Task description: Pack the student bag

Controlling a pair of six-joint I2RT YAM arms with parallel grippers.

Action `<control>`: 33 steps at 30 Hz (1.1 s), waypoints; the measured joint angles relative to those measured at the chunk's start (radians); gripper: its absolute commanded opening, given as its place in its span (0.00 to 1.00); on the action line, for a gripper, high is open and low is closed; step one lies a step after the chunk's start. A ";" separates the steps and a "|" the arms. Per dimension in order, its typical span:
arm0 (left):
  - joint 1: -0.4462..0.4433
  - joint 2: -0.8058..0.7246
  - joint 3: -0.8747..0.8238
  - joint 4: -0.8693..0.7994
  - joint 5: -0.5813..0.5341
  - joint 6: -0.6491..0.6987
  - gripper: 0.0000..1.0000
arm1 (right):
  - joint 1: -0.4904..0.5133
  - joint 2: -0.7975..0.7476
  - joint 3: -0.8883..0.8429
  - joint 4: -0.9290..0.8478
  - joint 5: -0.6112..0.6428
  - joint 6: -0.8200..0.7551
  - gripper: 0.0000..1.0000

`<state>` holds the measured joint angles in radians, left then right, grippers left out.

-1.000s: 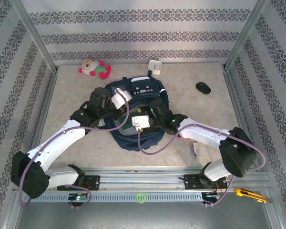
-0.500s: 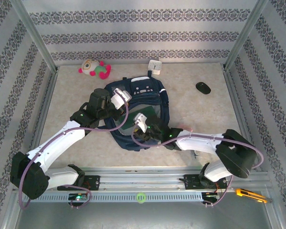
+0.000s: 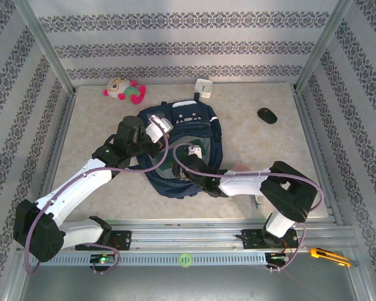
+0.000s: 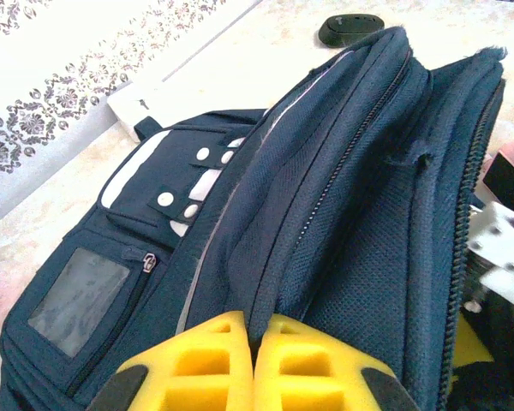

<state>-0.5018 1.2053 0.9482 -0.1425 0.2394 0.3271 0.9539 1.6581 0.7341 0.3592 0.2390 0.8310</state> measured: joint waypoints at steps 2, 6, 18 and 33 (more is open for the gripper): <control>0.000 0.000 0.000 0.001 0.000 0.000 0.00 | 0.000 0.019 0.003 0.035 0.000 0.070 0.51; 0.000 0.000 0.000 0.001 0.004 0.000 0.00 | 0.000 0.041 0.005 0.094 0.004 0.158 0.46; 0.008 0.008 0.011 0.004 0.033 -0.015 0.00 | -0.053 0.331 0.218 0.341 0.066 0.223 0.41; 0.011 0.008 0.023 0.027 0.010 -0.037 0.00 | -0.122 0.341 0.218 0.443 0.093 0.119 0.49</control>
<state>-0.4904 1.2133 0.9714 -0.1150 0.2489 0.2897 0.8314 1.9991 0.9524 0.8024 0.3321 0.9504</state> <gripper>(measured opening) 0.042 0.459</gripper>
